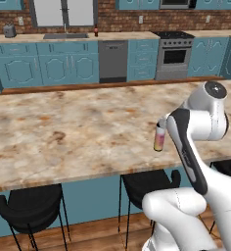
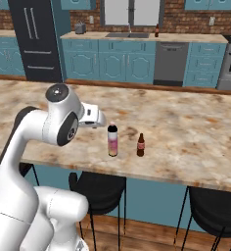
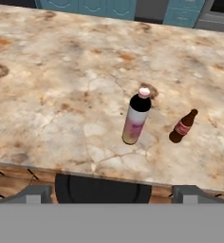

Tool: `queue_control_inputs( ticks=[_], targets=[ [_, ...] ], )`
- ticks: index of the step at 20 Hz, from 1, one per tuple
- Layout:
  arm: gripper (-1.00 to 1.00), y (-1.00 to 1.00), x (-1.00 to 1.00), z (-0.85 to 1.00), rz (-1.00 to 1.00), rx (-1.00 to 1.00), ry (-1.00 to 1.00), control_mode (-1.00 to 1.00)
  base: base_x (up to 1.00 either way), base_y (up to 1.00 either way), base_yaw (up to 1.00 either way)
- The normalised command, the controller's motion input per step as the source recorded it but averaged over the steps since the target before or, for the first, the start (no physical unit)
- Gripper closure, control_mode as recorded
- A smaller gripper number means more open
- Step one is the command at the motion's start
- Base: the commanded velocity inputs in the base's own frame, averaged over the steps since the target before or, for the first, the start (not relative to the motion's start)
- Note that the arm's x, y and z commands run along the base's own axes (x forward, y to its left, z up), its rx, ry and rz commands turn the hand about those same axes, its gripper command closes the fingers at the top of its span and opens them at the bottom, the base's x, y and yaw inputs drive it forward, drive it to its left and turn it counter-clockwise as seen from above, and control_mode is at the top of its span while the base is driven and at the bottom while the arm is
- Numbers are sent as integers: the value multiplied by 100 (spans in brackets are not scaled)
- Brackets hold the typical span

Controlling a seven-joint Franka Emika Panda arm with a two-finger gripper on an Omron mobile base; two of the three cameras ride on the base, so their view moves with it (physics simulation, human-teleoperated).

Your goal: Place the large bottle from the dining counter next to the other large bottle outside the sink, and place the small bottle from the dining counter next to the other small bottle inside the sink.

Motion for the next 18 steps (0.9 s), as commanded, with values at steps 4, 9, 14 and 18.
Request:
queue_control_inputs(
  ticks=[4,9,14,18],
  targets=[
    [-100,-19,0,-29,0,0,0,-100,0,0,0],
    [-100,-9,10,-25,0,0,0,-100,0,0,0],
    [-100,-6,28,-20,0,0,0,-100,0,0,0],
    [-100,-12,29,-13,0,0,0,-100,0,0,0]
  ],
)
